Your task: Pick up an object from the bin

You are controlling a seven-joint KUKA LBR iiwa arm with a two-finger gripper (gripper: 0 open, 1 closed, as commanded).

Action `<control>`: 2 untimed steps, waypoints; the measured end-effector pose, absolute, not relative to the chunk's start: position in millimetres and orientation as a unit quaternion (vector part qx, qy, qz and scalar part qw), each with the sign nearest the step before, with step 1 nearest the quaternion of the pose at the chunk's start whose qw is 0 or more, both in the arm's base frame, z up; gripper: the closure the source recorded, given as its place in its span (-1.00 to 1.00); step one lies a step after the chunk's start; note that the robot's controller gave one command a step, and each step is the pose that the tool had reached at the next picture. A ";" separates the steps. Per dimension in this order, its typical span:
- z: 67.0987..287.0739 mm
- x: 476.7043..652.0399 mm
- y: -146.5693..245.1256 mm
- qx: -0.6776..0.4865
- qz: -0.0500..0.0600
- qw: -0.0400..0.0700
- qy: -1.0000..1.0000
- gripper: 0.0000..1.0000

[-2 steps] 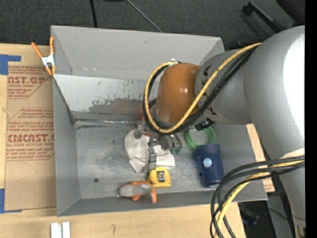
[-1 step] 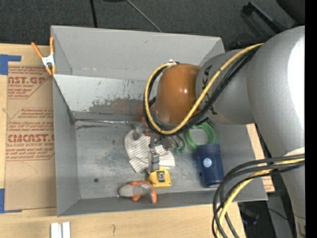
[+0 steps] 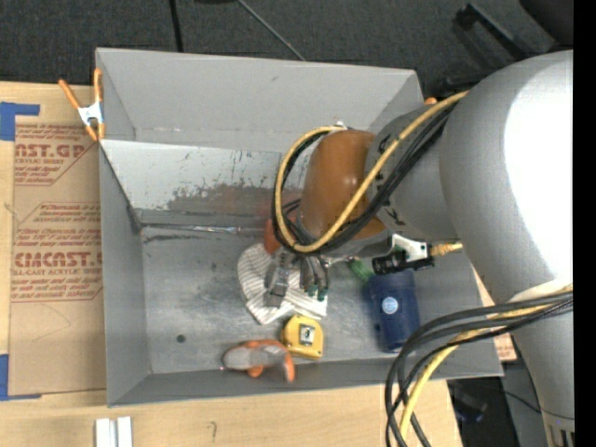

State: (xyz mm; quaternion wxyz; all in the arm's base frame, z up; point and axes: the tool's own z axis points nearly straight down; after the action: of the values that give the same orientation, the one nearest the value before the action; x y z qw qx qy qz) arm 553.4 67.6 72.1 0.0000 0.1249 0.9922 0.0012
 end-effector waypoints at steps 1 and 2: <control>70.6 552.6 66.4 0.134 0.001 0.001 0.991 1.00; 111.8 546.3 64.1 0.137 0.000 -0.004 0.991 1.00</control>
Offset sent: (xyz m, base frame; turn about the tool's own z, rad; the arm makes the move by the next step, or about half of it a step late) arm -0.0204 -0.0084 0.2576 0.0495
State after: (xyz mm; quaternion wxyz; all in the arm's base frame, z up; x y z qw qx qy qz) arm 546.3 64.1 111.8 -0.0038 0.1368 0.9906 -0.0005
